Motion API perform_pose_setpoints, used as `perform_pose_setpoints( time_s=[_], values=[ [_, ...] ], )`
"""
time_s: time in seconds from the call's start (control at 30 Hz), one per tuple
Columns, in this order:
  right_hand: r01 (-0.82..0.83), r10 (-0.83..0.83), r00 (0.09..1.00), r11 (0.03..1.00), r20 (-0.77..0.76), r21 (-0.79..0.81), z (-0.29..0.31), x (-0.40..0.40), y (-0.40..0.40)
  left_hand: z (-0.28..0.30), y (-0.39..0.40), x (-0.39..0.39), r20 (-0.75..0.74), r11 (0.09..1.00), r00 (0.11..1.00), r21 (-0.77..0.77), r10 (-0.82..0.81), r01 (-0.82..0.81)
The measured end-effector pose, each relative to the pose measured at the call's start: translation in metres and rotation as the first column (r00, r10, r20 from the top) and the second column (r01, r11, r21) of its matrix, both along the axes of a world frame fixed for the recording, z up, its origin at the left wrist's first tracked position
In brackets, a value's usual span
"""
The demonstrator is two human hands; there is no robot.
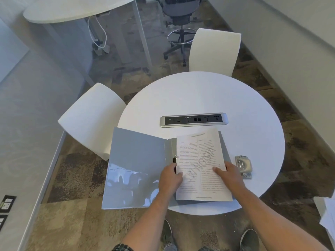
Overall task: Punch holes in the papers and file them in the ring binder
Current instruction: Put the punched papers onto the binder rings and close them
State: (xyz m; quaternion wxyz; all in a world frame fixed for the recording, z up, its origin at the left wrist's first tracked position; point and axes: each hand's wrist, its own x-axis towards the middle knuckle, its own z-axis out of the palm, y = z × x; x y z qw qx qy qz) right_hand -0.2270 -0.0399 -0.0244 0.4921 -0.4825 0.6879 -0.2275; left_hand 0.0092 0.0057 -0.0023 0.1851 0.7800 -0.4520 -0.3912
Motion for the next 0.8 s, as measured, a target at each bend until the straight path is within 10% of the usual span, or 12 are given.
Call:
perform_pose_setpoints(
  time_s=[0.3, 0.63, 0.8],
  values=[
    [-0.083, 0.05, 0.921, 0.994, -0.385, -0.07, -0.001, 0.006, -0.005, -0.015, 0.004, -0.002, 0.129, 0.995, 0.987, 0.001, -0.098, 0.099],
    [-0.806, 0.433, 0.207, 0.583, -0.877, 0.098, -0.022, 0.042, 0.024, -0.023, 0.006, -0.002, 0.246, 0.993, 0.963, -0.032, -0.106, 0.117],
    [-0.781, 0.673, 0.18, 0.541, -0.717, 0.312, -0.03, 0.045, 0.024, -0.026, 0.006, -0.005, 0.281, 0.987, 0.948, -0.007, -0.15, 0.158]
  ],
)
